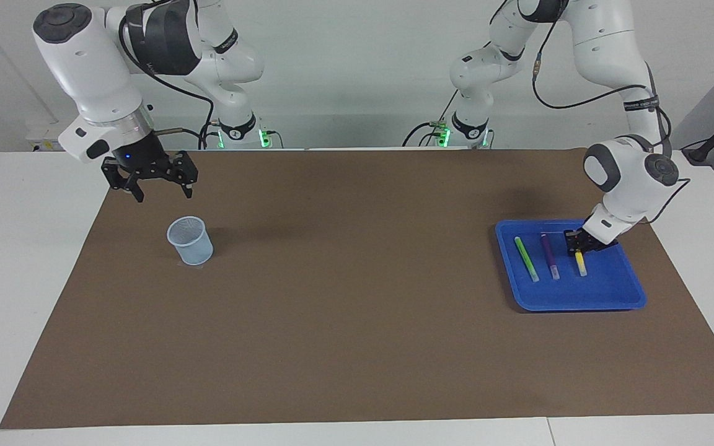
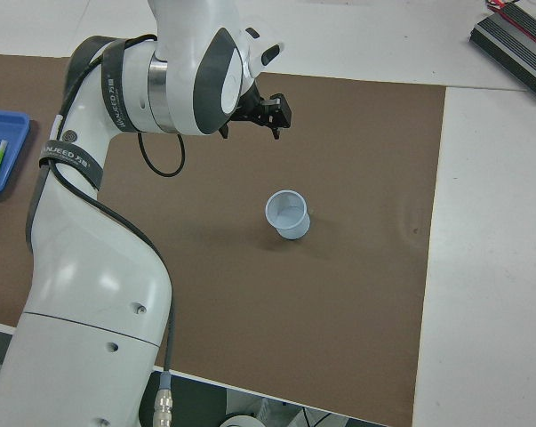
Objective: Right arm passes pens to left for tray arrangement
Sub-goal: 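Lower the yellow pen into the tray and open the left gripper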
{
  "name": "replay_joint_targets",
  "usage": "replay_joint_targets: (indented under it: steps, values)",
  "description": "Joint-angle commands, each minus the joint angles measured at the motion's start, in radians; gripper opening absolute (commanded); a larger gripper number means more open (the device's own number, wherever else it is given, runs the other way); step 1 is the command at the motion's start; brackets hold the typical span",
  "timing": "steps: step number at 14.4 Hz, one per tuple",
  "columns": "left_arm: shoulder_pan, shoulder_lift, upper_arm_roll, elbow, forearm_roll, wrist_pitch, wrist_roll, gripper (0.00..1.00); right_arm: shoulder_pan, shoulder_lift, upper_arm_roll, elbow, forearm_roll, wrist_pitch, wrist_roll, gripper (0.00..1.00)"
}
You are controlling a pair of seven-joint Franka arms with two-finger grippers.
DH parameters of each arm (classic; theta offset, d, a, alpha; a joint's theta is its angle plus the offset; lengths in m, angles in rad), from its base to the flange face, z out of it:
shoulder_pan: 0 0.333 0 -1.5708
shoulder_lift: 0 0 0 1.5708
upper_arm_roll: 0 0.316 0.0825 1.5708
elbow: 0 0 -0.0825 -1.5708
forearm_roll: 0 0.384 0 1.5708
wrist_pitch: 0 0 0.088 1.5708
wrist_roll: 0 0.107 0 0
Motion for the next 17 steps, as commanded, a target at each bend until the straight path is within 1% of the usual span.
replay_joint_targets:
  steps: [1, 5, 8, 13, 17]
  values:
    - [0.005, 0.016, -0.006, 0.046, 0.017, -0.034, 0.006, 1.0, -0.014, -0.007, 0.011, 0.01, -0.02, -0.009, -0.018, 1.0]
    - [-0.01, 0.004, -0.009, 0.112, 0.008, -0.149, -0.006, 1.0, -0.013, -0.011, 0.011, 0.004, -0.02, -0.008, -0.019, 1.0]
    - [-0.019, -0.025, -0.018, 0.145, 0.008, -0.222, -0.069, 1.0, -0.013, -0.011, 0.011, 0.004, -0.012, -0.008, -0.019, 1.0]
    - [-0.087, -0.079, -0.021, 0.248, 0.008, -0.417, -0.159, 1.0, -0.013, -0.011, 0.011, 0.004, -0.009, -0.011, -0.019, 1.0]
    - [-0.147, -0.151, -0.021, 0.256, 0.007, -0.476, -0.259, 1.0, -0.011, -0.011, 0.011, 0.004, -0.007, -0.012, -0.019, 1.0]
